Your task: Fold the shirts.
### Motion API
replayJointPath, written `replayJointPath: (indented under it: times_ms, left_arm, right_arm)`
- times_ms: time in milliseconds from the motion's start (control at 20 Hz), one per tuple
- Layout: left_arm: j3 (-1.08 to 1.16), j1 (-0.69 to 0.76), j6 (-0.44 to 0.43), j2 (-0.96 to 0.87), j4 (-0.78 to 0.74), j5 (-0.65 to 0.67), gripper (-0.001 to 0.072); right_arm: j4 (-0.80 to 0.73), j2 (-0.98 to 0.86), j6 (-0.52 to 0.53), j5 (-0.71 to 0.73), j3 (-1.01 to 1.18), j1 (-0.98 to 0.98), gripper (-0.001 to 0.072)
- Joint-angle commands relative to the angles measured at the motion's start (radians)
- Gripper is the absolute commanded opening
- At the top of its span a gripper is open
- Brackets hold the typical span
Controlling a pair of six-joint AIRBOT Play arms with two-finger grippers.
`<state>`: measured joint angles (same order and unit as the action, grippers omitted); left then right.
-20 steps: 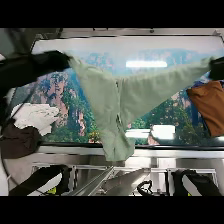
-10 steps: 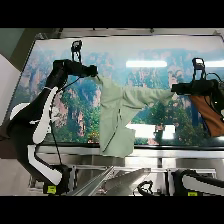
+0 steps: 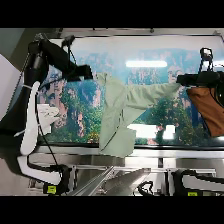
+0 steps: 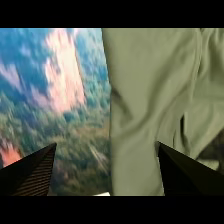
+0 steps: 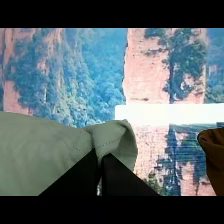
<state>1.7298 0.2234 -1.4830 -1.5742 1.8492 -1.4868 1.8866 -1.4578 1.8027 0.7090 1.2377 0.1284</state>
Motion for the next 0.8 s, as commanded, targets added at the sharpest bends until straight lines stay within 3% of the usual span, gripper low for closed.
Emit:
replayJointPath:
  times_ms: [0, 200, 400, 550, 700, 750]
  left_arm:
    - [-0.430, 0.143, 0.068, 0.232, 0.002, -0.006, 0.0691]
    - [-0.881, 0.325, 0.214, 0.388, 0.004, 0.094, 0.0691]
    - [-1.072, 0.435, 0.314, 0.476, 0.014, 0.233, 0.0691]
    - [-1.085, 0.476, 0.323, 0.475, 0.038, 0.299, 0.0690]
    - [-1.085, 0.488, 0.277, 0.405, 0.108, 0.399, 0.0689]
    - [-1.084, 0.486, 0.250, 0.378, 0.133, 0.431, 0.0636]
  right_arm:
    - [0.003, -0.002, 0.006, 0.026, 0.007, 0.007, 0.0024]
    - [0.003, -0.002, 0.006, 0.103, 0.007, 0.007, 0.0024]
    - [0.003, -0.002, 0.007, 0.122, 0.007, 0.007, 0.0024]
    - [0.003, -0.002, 0.006, 0.125, 0.007, 0.007, 0.0024]
    - [0.003, -0.002, 0.007, 0.126, 0.007, 0.006, 0.0024]
    - [0.003, -0.002, 0.007, 0.129, 0.007, 0.007, 0.0024]
